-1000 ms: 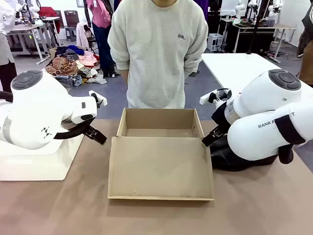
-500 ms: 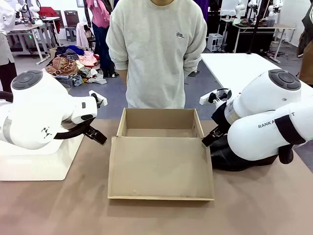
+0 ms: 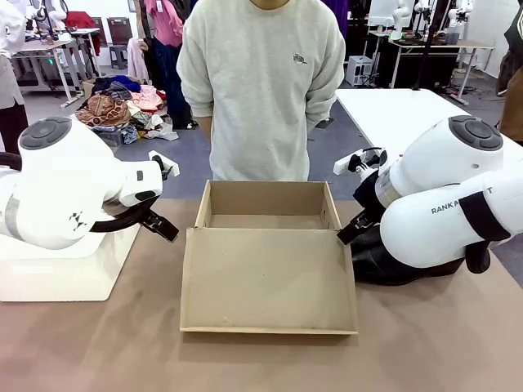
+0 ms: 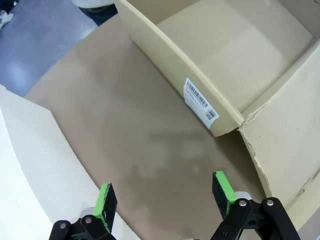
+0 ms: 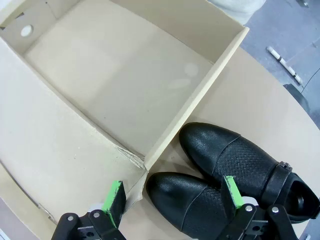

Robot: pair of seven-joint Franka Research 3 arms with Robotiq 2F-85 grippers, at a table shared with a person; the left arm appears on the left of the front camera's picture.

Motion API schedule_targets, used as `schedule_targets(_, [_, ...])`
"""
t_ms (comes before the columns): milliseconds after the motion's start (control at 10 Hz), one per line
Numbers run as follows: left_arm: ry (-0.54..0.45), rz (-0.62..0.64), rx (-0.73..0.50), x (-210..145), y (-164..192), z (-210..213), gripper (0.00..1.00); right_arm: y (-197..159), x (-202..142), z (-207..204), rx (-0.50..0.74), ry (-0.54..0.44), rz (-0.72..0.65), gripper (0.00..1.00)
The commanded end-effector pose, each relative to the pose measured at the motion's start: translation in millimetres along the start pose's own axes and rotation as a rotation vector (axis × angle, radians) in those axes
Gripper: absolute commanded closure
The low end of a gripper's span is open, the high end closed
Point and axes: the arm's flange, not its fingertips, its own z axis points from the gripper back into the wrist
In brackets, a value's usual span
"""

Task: Pack the shoes into the box.
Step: Place one shoe of the Shoes into the Shoes Box.

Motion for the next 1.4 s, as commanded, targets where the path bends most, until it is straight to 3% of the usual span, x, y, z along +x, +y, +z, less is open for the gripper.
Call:
schedule_targets(0, [-0.002, 0.003, 0.001, 1, 2, 0, 0.00, 0, 3, 3, -0.001, -0.009, 0.001, 0.00])
schedule_targets(200, [0.000, 0.000, 0.000, 0, 0, 0, 0.00, 0, 0, 0, 0.000, 0.000, 0.000, 0.00])
schedule_targets(600, [-0.024, -0.068, 0.037, 37, 2, 45, 0.00, -21, 25, 48, 0.045, -0.030, -0.026, 0.00])
schedule_targets(1000, [-0.023, -0.128, 0.063, 71, 5, 96, 0.00, -30, 47, 105, 0.068, -0.055, 0.047, 0.00])
schedule_targets(1300, [-0.058, -0.149, 0.062, 78, 13, 113, 0.00, -34, 47, 125, 0.078, -0.089, 0.082, 0.00])
